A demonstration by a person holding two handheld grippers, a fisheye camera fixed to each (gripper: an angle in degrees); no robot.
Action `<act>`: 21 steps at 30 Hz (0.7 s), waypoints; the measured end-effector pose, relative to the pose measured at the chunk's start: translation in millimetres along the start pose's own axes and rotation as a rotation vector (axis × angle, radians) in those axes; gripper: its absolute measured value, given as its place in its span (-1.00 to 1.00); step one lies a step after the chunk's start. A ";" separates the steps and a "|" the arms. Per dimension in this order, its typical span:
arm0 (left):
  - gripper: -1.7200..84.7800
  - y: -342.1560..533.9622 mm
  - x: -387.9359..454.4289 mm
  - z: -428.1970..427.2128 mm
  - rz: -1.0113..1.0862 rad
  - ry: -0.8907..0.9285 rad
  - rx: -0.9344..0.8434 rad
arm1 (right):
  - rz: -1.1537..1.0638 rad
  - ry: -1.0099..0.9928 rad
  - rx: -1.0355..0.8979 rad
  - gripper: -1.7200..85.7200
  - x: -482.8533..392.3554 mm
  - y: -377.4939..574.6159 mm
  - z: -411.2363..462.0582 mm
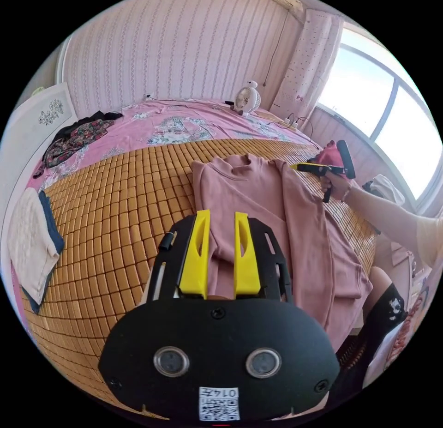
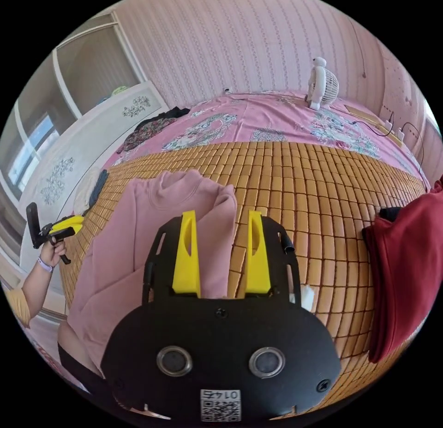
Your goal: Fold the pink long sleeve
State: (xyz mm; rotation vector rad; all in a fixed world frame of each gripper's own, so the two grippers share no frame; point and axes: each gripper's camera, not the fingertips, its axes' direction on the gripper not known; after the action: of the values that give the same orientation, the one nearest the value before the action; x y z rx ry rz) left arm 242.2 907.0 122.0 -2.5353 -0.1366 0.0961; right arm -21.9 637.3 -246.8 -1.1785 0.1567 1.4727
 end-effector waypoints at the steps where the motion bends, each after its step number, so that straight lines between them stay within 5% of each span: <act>1: -0.72 -10.5 -4.0 10.9 -0.003 0.000 0.007 | 0.027 -0.003 -0.019 -0.66 2.6 -4.1 5.8; 6: -0.76 -73.8 -21.4 117.3 -0.046 -0.124 -0.149 | 0.112 -0.133 -0.185 -0.86 22.9 -23.4 38.2; 10: -0.89 -81.8 -34.6 130.1 -0.063 -0.145 -0.246 | 0.059 -0.171 -0.080 -0.89 20.0 -25.2 2.7; 15: -0.94 -49.1 -52.5 -2.7 -0.084 0.067 0.077 | -0.071 -0.264 0.148 -0.90 -0.8 -2.9 -105.2; 21: -0.92 98.9 -2.0 -135.8 0.105 0.181 0.086 | -0.338 -0.361 0.158 -0.87 -77.9 114.2 -233.0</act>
State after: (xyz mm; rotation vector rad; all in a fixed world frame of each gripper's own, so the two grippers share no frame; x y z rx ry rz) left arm 261.3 749.7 177.6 -2.4502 0.0704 -0.0850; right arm 1.2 392.6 -360.8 -0.7531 -0.1645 1.3193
